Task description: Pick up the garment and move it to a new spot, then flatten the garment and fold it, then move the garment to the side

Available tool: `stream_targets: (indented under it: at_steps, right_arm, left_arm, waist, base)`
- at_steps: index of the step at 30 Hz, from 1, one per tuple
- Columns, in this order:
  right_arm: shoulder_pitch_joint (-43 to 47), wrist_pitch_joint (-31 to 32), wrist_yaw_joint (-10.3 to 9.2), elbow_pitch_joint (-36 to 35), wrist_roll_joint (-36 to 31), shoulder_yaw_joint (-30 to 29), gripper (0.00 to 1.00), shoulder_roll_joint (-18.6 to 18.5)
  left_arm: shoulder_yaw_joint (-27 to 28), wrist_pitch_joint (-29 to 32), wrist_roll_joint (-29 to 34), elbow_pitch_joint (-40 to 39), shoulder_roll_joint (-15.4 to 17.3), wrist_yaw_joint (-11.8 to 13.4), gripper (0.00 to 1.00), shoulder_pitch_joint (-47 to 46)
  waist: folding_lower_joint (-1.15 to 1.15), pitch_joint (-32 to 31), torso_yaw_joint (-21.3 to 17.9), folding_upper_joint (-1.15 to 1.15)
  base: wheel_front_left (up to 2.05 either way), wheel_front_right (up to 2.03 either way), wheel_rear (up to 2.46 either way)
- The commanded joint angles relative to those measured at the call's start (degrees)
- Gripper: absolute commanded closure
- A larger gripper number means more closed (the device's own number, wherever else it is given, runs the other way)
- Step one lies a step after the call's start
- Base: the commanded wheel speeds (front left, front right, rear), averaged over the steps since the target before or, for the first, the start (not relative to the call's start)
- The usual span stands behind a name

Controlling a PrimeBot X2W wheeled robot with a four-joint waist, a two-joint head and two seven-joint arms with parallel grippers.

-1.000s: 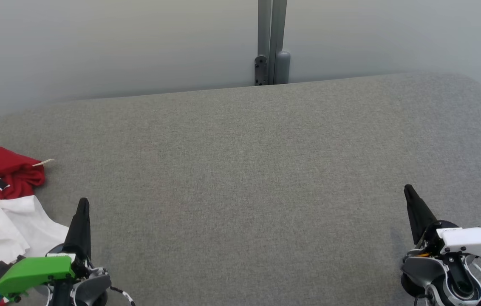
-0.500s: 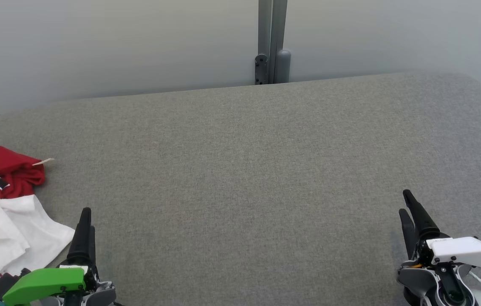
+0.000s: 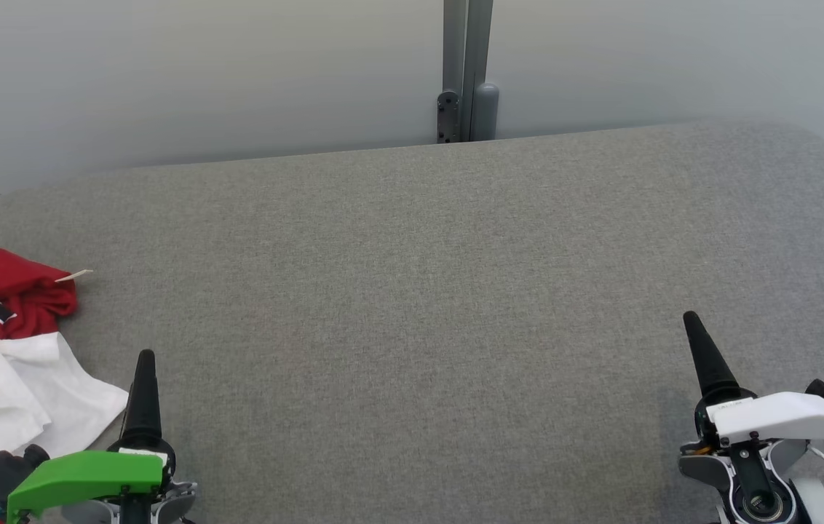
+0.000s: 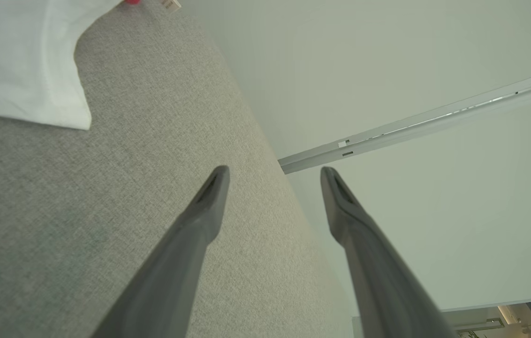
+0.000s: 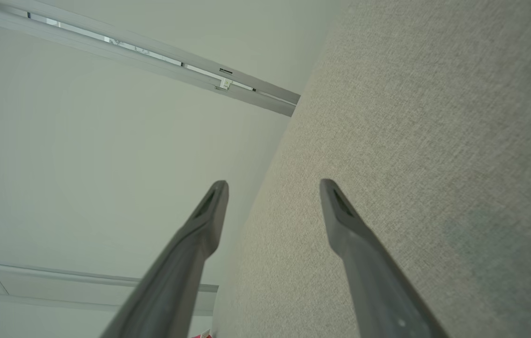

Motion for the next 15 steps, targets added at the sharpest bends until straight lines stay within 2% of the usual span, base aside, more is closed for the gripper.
stream_targets:
  at_steps: [1,15]
  right_arm:
    - [-1.5,-0.7,0.12,-1.4,-2.8,0.3,0.0,-0.6]
    - [-2.0,-3.6,0.13,-1.6,-18.3,2.6,0.0,-1.3]
  left_arm:
    - [0.1,-0.7,2.9,-1.4,0.3,-0.1,0.0,-1.6]
    - [-2.2,-3.6,17.5,-2.1,0.5,2.0,0.0,-1.3]
  waist:
    - [0.0,0.0,0.0,0.0]
    - [0.0,0.1,0.1,0.0]
  base:
    - [0.0,0.0,0.0]
    - [0.0,0.0,0.0]
